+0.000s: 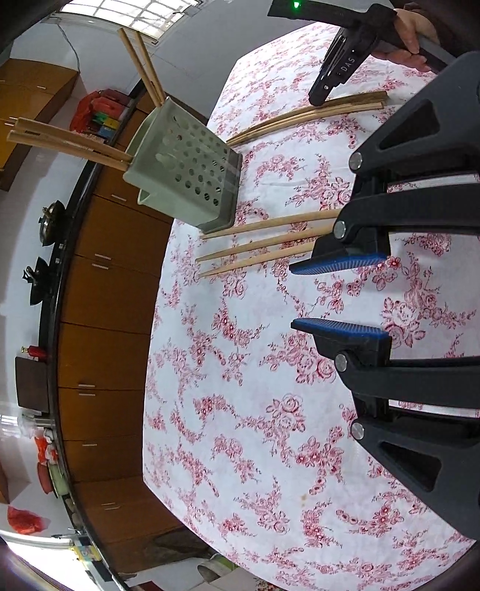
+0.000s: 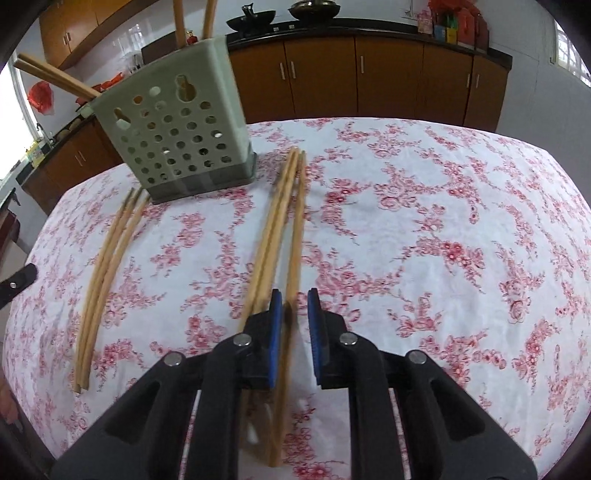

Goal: Organize utensils
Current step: 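Lower the right gripper onto a loose wooden chopstick and close, then lift the chopstick with the right gripper and raise it upright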

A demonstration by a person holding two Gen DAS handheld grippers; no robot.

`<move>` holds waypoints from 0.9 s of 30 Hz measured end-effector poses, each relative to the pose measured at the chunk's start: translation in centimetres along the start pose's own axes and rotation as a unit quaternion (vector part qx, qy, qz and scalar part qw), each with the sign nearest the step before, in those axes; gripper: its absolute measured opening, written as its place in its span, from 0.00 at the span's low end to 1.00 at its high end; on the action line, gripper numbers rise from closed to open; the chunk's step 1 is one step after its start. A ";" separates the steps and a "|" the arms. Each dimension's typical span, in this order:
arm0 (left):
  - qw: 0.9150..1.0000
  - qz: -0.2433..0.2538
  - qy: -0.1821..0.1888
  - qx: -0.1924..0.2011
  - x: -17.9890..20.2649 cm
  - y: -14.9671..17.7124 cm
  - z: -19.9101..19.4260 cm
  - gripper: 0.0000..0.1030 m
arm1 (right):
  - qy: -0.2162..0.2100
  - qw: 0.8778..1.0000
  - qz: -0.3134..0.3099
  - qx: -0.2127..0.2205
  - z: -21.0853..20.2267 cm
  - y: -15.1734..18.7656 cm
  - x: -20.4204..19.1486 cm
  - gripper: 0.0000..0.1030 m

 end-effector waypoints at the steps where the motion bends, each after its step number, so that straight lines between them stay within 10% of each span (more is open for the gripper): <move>1: 1.000 0.001 0.002 -0.002 0.1 0.1 0.1 0.25 | 0.003 1.000 -0.003 -0.004 0.2 0.1 -0.1 0.15; 27: 0.997 0.032 0.026 -0.064 3.5 3.1 5.2 0.17 | 0.057 0.998 0.026 0.008 0.6 0.1 3.6 0.08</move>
Point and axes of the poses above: each gripper's, at about its wrist camera, not at the fingertips, and z roughly the way its jaws point, x to its right, y to its underside, the point moved 5 cm from there along z, roughly the way its jaws point, and after that the axes turned 7 degrees about y, right-handed, at the moved point
